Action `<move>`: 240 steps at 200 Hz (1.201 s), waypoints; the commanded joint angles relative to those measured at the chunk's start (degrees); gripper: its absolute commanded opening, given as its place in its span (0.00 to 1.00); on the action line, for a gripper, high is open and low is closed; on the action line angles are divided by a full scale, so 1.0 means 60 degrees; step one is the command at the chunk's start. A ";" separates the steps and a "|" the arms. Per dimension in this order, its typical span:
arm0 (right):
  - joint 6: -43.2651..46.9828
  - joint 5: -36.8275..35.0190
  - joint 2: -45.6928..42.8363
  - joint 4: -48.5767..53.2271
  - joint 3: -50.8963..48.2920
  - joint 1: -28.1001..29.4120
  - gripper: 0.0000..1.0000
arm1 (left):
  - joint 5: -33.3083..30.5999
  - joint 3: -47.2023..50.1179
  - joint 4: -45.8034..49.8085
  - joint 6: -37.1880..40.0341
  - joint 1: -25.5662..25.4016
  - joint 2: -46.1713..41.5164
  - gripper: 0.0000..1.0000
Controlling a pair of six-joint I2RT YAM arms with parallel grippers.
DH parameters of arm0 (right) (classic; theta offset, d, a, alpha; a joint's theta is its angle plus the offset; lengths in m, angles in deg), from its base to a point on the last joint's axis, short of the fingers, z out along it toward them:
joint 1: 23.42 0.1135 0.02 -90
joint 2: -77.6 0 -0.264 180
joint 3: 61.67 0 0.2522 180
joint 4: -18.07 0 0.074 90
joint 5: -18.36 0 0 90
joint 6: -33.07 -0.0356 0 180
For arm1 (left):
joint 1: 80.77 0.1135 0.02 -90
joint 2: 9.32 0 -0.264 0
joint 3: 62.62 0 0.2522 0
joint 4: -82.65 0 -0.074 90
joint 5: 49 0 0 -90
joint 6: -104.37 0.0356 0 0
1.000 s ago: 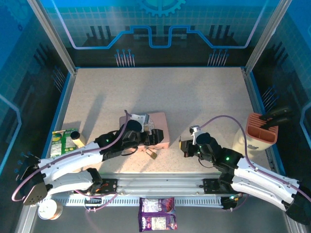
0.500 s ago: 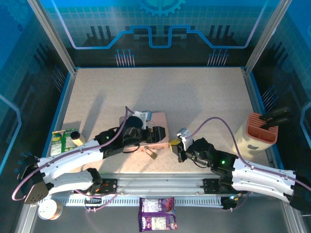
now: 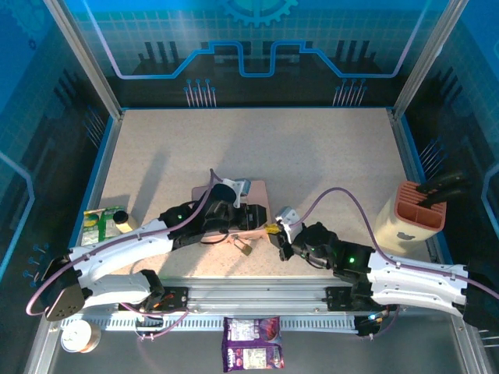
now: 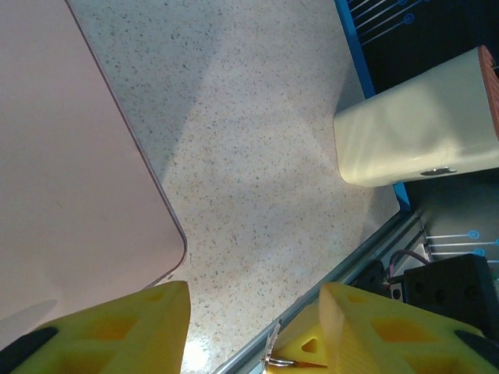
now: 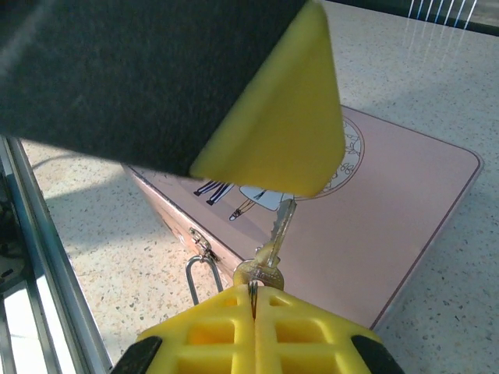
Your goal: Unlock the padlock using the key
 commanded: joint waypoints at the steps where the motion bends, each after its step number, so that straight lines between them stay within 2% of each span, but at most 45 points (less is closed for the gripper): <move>1: 0.0182 -0.0273 0.0030 -0.0536 0.0311 0.0143 0.00 | 0.0319 -0.0234 -0.0019 -0.0025 -0.0048 0.0071 0.45; 69: 0.0124 -0.0248 0.0073 -0.0606 0.0336 0.0159 0.00 | 0.0472 -0.0190 -0.0172 -0.0060 -0.0051 0.0104 0.36; 160: 0.0094 -0.0421 0.0118 -0.0575 0.0355 0.0202 0.00 | 0.0526 0.0045 -0.0718 -0.0363 -0.0062 0.0115 0.19; 192: 0.0037 -0.0512 0.0117 -0.0537 0.0362 0.0193 0.00 | 0.0368 0.0257 -0.1006 -0.0632 -0.0063 0.0070 0.08; 240: -0.0223 -0.0627 0.0029 -0.0527 0.0395 0.0174 0.00 | 0.0175 0.0479 -0.1187 -0.0886 -0.0065 0.0015 0.01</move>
